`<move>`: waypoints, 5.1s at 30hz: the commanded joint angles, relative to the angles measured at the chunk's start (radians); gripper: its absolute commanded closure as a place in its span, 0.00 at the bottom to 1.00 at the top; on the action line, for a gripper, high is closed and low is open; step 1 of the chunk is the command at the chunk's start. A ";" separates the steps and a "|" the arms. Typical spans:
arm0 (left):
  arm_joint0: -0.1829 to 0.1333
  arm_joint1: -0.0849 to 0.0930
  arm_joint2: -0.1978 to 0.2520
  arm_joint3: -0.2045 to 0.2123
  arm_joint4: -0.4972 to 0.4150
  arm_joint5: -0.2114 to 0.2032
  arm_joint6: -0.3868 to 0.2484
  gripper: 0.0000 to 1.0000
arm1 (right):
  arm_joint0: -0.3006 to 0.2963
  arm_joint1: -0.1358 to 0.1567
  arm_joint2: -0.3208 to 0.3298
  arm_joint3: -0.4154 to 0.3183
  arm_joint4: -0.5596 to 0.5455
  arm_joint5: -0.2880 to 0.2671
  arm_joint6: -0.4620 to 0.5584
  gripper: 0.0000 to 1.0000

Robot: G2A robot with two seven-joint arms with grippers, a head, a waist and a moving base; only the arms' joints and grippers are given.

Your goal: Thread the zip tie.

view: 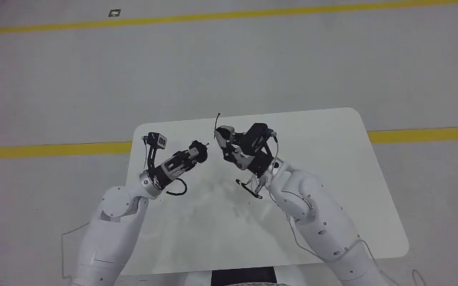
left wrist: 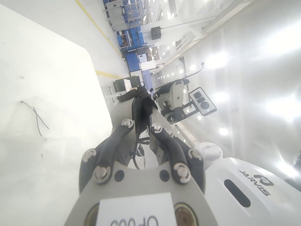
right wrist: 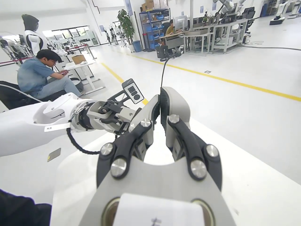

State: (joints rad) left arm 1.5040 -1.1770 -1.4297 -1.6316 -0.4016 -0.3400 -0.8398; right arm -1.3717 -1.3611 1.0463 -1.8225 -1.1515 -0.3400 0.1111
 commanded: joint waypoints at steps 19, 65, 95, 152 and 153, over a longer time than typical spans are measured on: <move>0.004 -0.015 -0.003 0.003 0.003 0.000 -0.007 1.00 | -0.007 -0.002 -0.033 0.001 -0.038 0.043 0.005 1.00; 0.004 -0.015 -0.003 0.003 0.003 0.000 -0.007 1.00 | -0.012 -0.015 -0.098 -0.004 -0.119 0.181 0.013 1.00; 0.004 -0.015 -0.003 0.003 0.003 0.000 -0.007 1.00 | -0.015 -0.016 -0.104 -0.001 -0.127 0.185 -0.002 1.00; 0.004 -0.015 -0.003 0.003 0.003 0.000 -0.007 1.00 | -0.011 -0.022 -0.109 0.029 -0.103 0.184 0.002 1.00; 0.004 -0.015 -0.003 0.003 0.003 0.000 -0.007 1.00 | -0.011 -0.022 -0.109 0.031 -0.102 0.184 0.002 1.00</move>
State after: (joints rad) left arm 1.5085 -1.1921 -1.4328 -1.6282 -0.3987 -0.3400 -0.8471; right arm -1.3828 -1.3826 0.9372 -1.7935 -1.2546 -0.1564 0.1134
